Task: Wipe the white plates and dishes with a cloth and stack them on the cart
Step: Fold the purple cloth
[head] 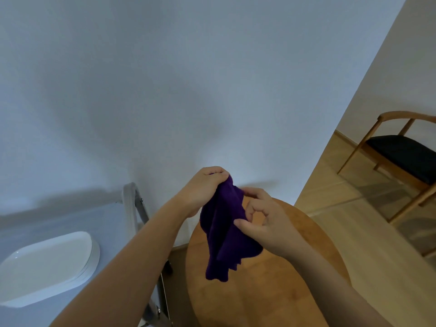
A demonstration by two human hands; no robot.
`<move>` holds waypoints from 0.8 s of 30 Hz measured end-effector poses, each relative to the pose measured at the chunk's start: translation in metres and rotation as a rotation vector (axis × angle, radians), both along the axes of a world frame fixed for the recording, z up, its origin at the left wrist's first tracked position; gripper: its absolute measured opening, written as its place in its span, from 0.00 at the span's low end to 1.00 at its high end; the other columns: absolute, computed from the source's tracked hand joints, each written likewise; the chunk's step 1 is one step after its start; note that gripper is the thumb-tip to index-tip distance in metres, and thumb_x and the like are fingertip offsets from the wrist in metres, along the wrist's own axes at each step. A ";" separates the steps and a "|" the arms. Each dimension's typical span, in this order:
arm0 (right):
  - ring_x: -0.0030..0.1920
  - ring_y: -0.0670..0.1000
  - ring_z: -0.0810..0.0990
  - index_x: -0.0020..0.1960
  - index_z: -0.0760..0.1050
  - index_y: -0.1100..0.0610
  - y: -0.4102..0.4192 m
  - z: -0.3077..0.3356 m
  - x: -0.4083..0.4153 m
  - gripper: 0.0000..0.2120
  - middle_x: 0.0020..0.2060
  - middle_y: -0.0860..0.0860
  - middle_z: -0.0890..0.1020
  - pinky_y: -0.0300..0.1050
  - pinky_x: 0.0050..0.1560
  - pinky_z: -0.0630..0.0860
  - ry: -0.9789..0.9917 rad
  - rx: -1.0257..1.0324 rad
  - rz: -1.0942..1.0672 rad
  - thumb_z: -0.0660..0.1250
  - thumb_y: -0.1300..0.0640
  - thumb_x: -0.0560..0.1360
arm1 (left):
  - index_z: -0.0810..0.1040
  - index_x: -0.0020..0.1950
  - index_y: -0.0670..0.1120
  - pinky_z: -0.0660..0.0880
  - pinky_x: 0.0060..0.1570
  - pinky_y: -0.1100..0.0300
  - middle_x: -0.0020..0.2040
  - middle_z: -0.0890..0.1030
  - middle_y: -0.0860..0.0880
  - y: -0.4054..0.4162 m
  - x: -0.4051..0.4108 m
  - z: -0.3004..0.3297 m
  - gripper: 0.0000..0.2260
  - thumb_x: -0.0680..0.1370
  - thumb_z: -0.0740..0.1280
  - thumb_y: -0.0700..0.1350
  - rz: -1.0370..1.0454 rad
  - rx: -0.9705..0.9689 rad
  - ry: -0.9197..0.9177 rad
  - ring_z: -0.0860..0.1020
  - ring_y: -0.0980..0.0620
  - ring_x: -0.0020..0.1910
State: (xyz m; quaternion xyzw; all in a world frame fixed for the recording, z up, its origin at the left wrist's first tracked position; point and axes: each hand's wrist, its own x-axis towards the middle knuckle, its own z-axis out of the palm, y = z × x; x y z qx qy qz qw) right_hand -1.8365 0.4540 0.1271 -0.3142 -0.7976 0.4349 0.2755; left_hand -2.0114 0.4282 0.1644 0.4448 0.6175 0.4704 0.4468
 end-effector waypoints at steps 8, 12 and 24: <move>0.37 0.47 0.80 0.47 0.70 0.48 0.005 0.009 0.005 0.10 0.38 0.50 0.80 0.34 0.31 0.74 -0.179 -0.178 -0.155 0.71 0.54 0.72 | 0.65 0.30 0.47 0.63 0.32 0.61 0.24 0.67 0.55 0.004 0.004 -0.010 0.15 0.77 0.58 0.42 0.148 -0.051 -0.049 0.66 0.59 0.23; 0.38 0.45 0.80 0.41 0.75 0.51 0.012 0.016 0.011 0.04 0.37 0.46 0.81 0.39 0.38 0.79 -0.212 -0.108 -0.076 0.69 0.55 0.73 | 0.64 0.30 0.48 0.62 0.31 0.61 0.26 0.65 0.53 0.004 0.000 -0.008 0.16 0.78 0.58 0.43 0.127 -0.044 -0.069 0.64 0.57 0.25; 0.43 0.43 0.80 0.40 0.80 0.48 0.028 0.031 0.002 0.05 0.43 0.42 0.80 0.36 0.41 0.78 -0.168 -0.019 0.098 0.72 0.58 0.71 | 0.67 0.33 0.47 0.66 0.31 0.64 0.28 0.70 0.52 0.003 0.001 -0.003 0.13 0.71 0.62 0.30 -0.260 -0.099 -0.060 0.69 0.55 0.29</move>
